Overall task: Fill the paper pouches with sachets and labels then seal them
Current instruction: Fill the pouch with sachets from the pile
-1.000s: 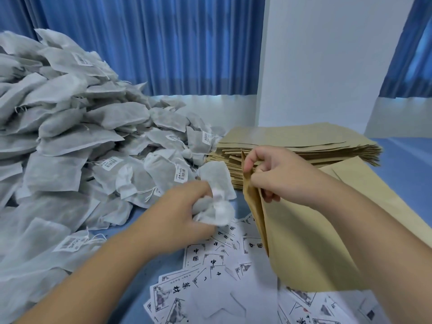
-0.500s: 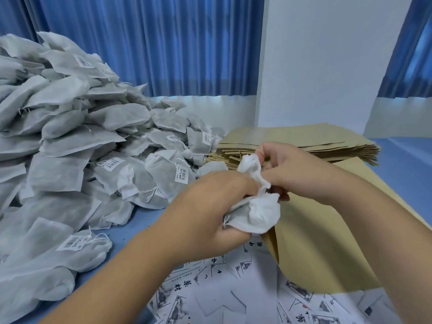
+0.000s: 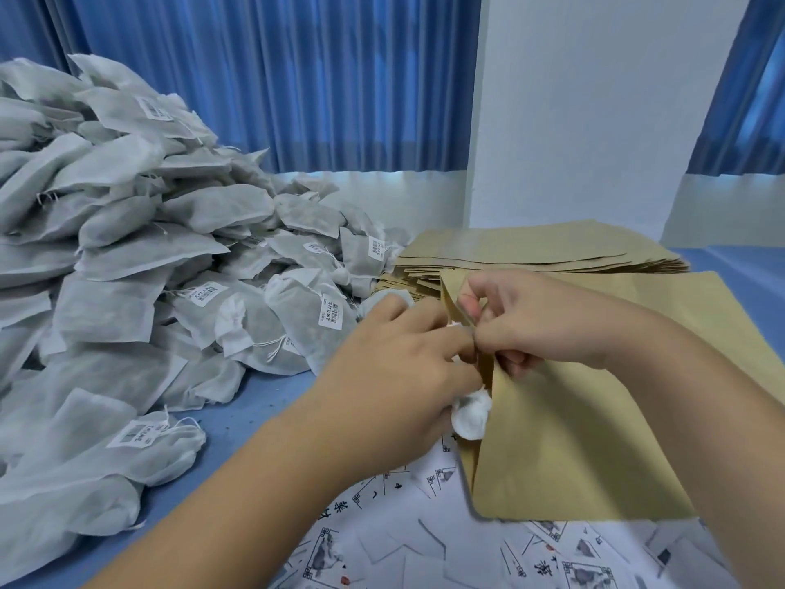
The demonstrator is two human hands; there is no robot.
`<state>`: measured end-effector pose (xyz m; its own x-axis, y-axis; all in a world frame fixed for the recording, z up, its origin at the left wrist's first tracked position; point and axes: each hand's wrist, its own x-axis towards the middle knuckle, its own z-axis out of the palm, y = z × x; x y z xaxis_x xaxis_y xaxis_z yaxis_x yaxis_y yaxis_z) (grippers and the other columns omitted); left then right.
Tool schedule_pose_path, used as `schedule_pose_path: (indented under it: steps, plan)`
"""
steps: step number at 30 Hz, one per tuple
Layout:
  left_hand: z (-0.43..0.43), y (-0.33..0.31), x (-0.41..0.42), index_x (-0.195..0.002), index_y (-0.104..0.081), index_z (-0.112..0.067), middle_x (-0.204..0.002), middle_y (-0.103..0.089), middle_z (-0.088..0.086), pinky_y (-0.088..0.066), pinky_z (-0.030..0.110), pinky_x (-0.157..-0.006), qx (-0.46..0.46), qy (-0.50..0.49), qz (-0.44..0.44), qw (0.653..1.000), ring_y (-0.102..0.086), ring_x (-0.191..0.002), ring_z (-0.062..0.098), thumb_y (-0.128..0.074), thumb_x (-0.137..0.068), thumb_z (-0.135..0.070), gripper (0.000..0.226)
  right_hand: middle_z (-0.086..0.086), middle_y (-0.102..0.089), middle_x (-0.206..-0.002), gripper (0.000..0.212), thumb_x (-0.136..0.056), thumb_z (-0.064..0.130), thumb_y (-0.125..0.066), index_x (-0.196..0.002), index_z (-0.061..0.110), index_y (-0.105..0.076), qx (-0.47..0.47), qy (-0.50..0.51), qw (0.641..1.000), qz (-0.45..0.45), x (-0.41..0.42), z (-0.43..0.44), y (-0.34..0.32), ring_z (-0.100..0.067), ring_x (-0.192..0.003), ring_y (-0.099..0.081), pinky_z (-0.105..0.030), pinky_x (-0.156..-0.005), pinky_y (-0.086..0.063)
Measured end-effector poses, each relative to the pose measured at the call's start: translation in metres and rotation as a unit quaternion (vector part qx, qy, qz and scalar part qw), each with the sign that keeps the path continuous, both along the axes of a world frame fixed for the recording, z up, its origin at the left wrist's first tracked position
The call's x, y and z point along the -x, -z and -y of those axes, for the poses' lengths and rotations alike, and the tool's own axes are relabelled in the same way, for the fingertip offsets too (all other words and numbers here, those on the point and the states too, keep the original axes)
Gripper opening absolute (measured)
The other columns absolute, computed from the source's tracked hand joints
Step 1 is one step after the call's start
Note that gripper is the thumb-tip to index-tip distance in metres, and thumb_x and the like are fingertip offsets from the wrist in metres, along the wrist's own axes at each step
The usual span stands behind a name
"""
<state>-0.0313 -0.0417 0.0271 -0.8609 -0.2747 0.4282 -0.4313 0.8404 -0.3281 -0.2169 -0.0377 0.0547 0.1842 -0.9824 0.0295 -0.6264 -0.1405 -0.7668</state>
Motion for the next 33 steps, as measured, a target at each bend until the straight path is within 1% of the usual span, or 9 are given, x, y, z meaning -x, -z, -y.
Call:
schedule_pose_path:
  steps: [2, 5, 7, 9, 14, 21, 26, 29, 33]
  plan:
    - [-0.001, 0.000, 0.001, -0.081, -0.071, -0.031, -0.083, -0.063, -0.014, -0.038, 0.032, -0.068, 0.019, -0.011, 0.021, 1.000, -0.054, -0.083, 0.019, -0.051, -0.072, -0.019, 0.025, -0.010, -0.038, -0.049, 0.021, -0.069, -0.002, -0.050, -0.081, 0.011, -0.038, -0.007, -0.010, 1.000, 0.001, -0.001, -0.001, -0.001, -0.018, -0.038, -0.039, -0.022, -0.041, -0.026]
    - [-0.005, 0.000, 0.001, -0.073, -0.060, -0.027, -0.078, -0.062, -0.010, -0.042, 0.038, -0.078, -0.037, -0.017, 0.068, 0.997, -0.054, -0.083, 0.020, -0.045, -0.071, -0.018, 0.018, -0.010, -0.036, -0.048, 0.025, -0.074, -0.010, -0.047, -0.080, 0.012, -0.038, -0.018, -0.021, 1.000, 0.009, -0.001, -0.002, -0.002, -0.018, -0.036, -0.038, -0.020, -0.039, -0.023]
    - [-0.006, -0.001, 0.001, -0.072, -0.048, -0.025, -0.080, -0.060, -0.008, -0.041, 0.039, -0.084, -0.075, -0.029, 0.099, 0.992, -0.053, -0.083, 0.021, -0.047, -0.073, -0.016, 0.010, -0.011, -0.037, -0.049, 0.025, -0.076, -0.012, -0.046, -0.080, 0.012, -0.038, -0.018, -0.020, 1.000, 0.000, -0.001, -0.002, -0.002, -0.018, -0.037, -0.039, -0.020, -0.038, -0.023]
    - [-0.005, 0.001, -0.001, -0.078, -0.051, -0.025, -0.091, -0.061, -0.008, -0.038, 0.038, -0.086, -0.081, -0.031, 0.098, 0.991, -0.053, -0.091, 0.020, -0.048, -0.077, -0.015, 0.011, -0.010, -0.037, -0.049, 0.025, -0.076, -0.011, -0.047, -0.079, 0.012, -0.038, -0.019, -0.017, 1.000, 0.002, 0.000, -0.002, -0.002, -0.018, -0.038, -0.038, -0.019, -0.038, -0.022]
    - [0.002, 0.000, -0.005, -0.091, -0.074, -0.030, -0.112, -0.066, -0.009, -0.041, 0.040, -0.093, 0.007, 0.072, -0.015, 0.997, -0.056, -0.115, 0.024, -0.054, -0.072, -0.002, 0.039, -0.004, -0.034, -0.049, 0.021, -0.069, -0.001, -0.051, -0.076, 0.014, -0.039, -0.009, -0.002, 0.999, 0.033, 0.004, 0.000, 0.001, -0.016, -0.040, -0.032, -0.019, -0.039, -0.021]
    - [0.005, 0.010, 0.001, -0.086, -0.076, -0.020, -0.110, -0.069, 0.002, -0.038, 0.037, -0.094, 0.081, 0.167, -0.137, 0.973, -0.058, -0.113, 0.027, -0.064, -0.083, 0.003, 0.026, -0.001, -0.030, -0.049, 0.028, -0.083, -0.014, -0.045, -0.075, 0.012, -0.040, -0.008, 0.005, 0.995, 0.095, 0.011, 0.004, 0.006, -0.013, -0.041, -0.023, -0.020, -0.039, -0.017]
    - [0.010, 0.012, 0.004, -0.080, -0.075, -0.027, -0.096, -0.070, -0.004, -0.038, 0.035, -0.075, 0.108, 0.118, -0.158, 0.974, -0.052, -0.086, 0.025, -0.061, -0.076, 0.002, 0.032, -0.002, -0.025, -0.050, 0.030, -0.074, -0.014, -0.046, -0.073, 0.015, -0.039, -0.013, -0.004, 0.991, 0.131, 0.010, 0.002, 0.002, -0.013, -0.040, -0.019, -0.019, -0.040, -0.014]
    - [0.011, 0.013, 0.008, -0.084, -0.075, -0.014, -0.094, -0.070, 0.004, -0.043, 0.036, -0.062, 0.066, 0.140, -0.111, 0.982, -0.053, -0.070, 0.026, -0.057, -0.075, 0.010, 0.031, 0.001, -0.025, -0.048, 0.022, -0.065, -0.003, -0.047, -0.074, 0.014, -0.039, -0.017, -0.020, 0.991, 0.134, 0.005, 0.000, 0.002, -0.013, -0.039, -0.019, -0.018, -0.039, -0.015]
    - [0.007, 0.015, 0.009, -0.101, -0.067, -0.006, -0.111, -0.061, 0.007, -0.050, 0.038, -0.066, -0.034, 0.150, -0.137, 0.979, -0.057, -0.085, 0.027, -0.056, -0.082, 0.000, 0.023, 0.004, -0.026, -0.046, 0.027, -0.075, -0.010, -0.047, -0.074, 0.015, -0.038, -0.004, -0.013, 0.992, 0.129, 0.004, 0.000, 0.001, -0.011, -0.039, -0.019, -0.018, -0.040, -0.015]
